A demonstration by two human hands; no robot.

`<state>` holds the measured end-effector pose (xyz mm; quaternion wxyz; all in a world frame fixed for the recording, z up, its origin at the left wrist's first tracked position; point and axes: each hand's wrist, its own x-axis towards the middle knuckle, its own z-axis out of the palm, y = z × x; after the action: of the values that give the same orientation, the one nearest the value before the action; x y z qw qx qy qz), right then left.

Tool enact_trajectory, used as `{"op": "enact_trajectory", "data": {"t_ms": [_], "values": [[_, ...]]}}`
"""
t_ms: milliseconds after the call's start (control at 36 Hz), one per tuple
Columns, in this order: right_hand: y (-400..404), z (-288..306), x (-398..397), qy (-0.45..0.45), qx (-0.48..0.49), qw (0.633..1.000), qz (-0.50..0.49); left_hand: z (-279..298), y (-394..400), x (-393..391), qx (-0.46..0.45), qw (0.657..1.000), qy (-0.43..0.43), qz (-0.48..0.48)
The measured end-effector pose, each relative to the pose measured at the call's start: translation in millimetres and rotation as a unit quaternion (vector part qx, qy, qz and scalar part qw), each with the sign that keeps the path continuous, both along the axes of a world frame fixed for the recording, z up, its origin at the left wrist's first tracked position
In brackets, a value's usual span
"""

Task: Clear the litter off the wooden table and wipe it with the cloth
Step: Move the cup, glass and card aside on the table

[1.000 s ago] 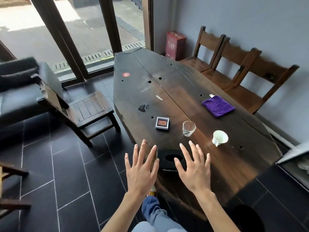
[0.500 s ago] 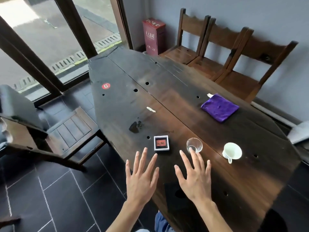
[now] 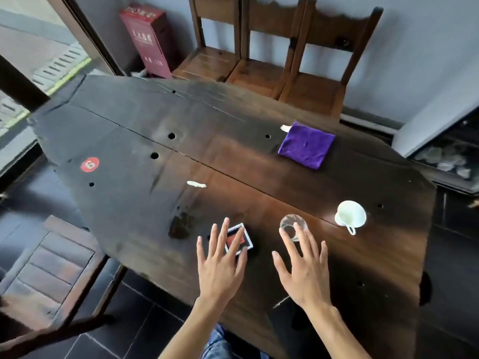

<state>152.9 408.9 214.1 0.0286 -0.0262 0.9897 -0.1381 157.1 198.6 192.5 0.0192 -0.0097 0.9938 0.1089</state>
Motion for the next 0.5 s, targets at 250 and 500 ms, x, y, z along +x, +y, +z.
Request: {"op": "enact_trajectory", "data": {"t_ms": [250,500], "values": [[-25,-29,-27,0.024,-0.004,0.991,-0.132,-53,-15,-84,0.023,0.99,-0.025,-0.135],[-5,-66,-66,0.033,0.009,0.973,-0.23,-108,16,-168,0.043,0.977,-0.049,-0.204]]}}
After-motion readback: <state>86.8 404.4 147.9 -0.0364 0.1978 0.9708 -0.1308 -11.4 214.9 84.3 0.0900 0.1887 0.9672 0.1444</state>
